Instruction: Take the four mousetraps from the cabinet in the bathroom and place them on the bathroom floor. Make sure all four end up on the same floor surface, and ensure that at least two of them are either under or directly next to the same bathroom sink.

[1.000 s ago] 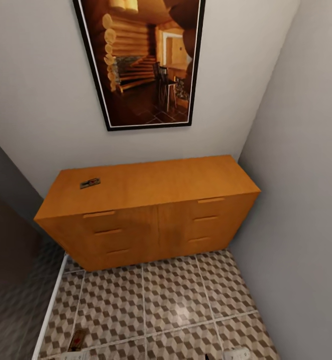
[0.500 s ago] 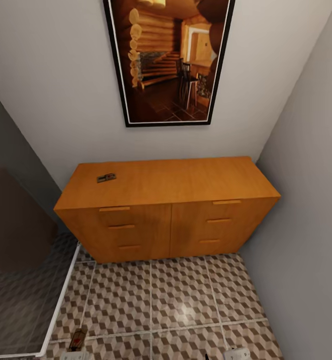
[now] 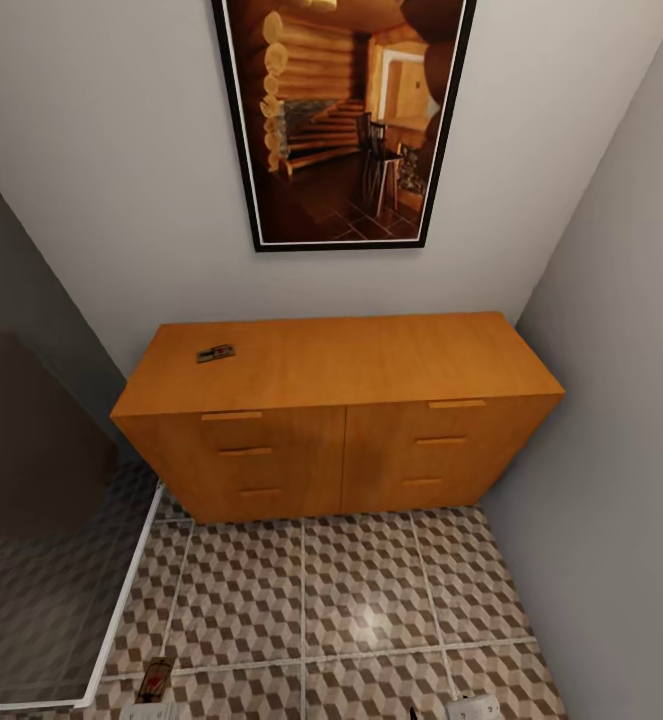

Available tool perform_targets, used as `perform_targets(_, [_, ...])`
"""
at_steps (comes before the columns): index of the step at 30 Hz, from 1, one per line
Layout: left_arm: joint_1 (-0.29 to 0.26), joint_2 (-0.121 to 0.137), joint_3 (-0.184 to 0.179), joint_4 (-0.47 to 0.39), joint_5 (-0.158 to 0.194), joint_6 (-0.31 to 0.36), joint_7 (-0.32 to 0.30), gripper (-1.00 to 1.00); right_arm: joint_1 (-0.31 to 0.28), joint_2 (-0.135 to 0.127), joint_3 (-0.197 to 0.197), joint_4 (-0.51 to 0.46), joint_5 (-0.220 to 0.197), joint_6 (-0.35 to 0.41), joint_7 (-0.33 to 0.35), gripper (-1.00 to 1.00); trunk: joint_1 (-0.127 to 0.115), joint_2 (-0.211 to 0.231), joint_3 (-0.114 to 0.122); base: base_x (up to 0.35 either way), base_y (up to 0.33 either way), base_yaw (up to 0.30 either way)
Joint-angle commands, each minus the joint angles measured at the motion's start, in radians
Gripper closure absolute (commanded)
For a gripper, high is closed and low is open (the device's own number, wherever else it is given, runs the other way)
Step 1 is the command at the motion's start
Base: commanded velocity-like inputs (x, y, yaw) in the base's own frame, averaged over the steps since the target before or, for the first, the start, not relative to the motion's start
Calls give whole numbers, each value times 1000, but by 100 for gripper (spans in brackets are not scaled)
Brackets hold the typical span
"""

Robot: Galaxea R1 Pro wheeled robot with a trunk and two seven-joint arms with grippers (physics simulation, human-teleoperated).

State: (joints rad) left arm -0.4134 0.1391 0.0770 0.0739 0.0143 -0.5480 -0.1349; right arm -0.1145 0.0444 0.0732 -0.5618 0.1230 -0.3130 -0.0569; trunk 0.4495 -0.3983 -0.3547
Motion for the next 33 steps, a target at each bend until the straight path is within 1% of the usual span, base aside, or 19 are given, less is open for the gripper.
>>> perform_targets(1, [-2,1,8,4,-2,-6,-3,100,-1,0,1,0,10,-1,-6,-100,0,-2,-2,0,0,0])
perform_targets(10, [-2,1,9,4,-2,-6,-3,100,-1,0,-1,0,10,-3,-6,-100,0,-2,-2,-33,0,0])
perform_targets(16, [-1,1,8,5,-2,-6,-3,100,-1,0,-1,0,10,-2,-6,-100,0,-2,-2,-279,-2,0])
perform_targets(21, [-1,0,9,4,-2,-6,-3,100,-1,0,-1,-1,10,-2,-6,-100,0,-2,-2,-249,-83,0])
perform_targets(28, [-1,0,9,4,-2,-6,-3,100,-1,0,0,0,10,-2,-7,-100,0,-2,-2,-37,-18,8])
perform_targets(33, [-1,-1,8,5,-2,-6,-3,100,-1,1,1,0,10,-1,-7,-100,0,-2,-2,-4,-44,176])
